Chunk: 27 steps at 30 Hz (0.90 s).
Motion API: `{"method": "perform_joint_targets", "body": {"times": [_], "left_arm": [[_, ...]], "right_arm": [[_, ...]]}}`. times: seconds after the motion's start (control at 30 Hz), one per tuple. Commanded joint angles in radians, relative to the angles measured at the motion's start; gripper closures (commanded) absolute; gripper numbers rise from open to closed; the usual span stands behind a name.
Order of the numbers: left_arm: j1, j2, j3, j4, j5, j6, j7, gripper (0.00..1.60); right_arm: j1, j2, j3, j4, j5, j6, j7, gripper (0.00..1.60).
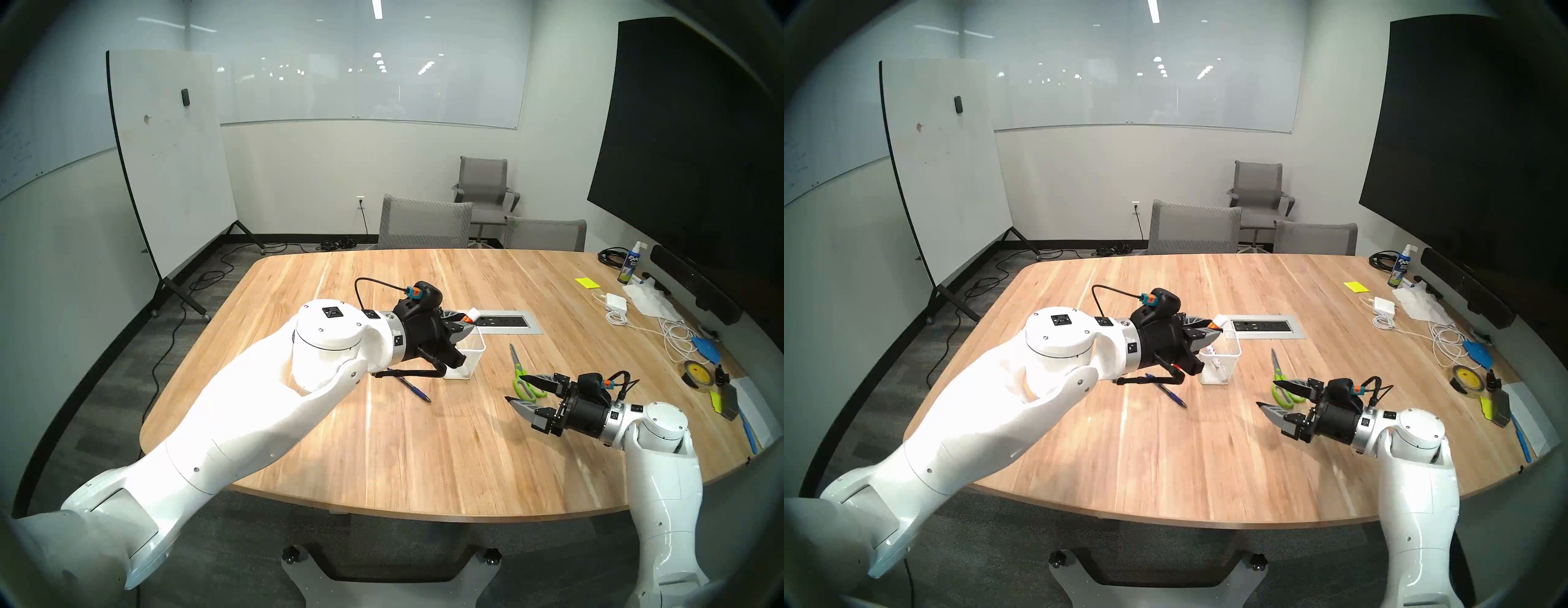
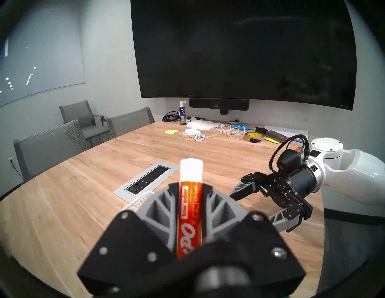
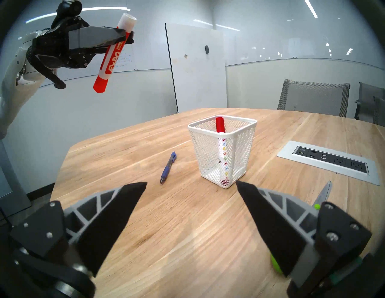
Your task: Place the pen, the marker, and the scissors into the pen holder
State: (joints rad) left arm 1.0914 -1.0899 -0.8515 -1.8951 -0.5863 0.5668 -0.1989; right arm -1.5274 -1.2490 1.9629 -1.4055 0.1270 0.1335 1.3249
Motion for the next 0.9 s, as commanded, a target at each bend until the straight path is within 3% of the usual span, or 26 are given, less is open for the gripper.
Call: {"method": "perform_joint_targets", "body": {"times": [0.0, 0.37, 0.87], "left_arm": [[-0.002, 0.027, -0.006, 0.007, 0.007, -0.018, -0.018, 1.6], [-0.028, 0.097, -0.023, 0.108, 0.01, -0.077, -0.127, 1.6], [-0.053, 0.066, -0.02, 0.125, 0.025, -0.141, -0.199, 1.6]], "right_arm": [[0.022, 0.003, -0.004, -0.013, 0.014, 0.007, 0.018, 0.0], [0.024, 0.016, 0.0, -0.008, 0.028, 0.02, 0.065, 0.0], [0.041, 0.015, 0.001, 0.007, 0.046, 0.042, 0.127, 0.0]]}}
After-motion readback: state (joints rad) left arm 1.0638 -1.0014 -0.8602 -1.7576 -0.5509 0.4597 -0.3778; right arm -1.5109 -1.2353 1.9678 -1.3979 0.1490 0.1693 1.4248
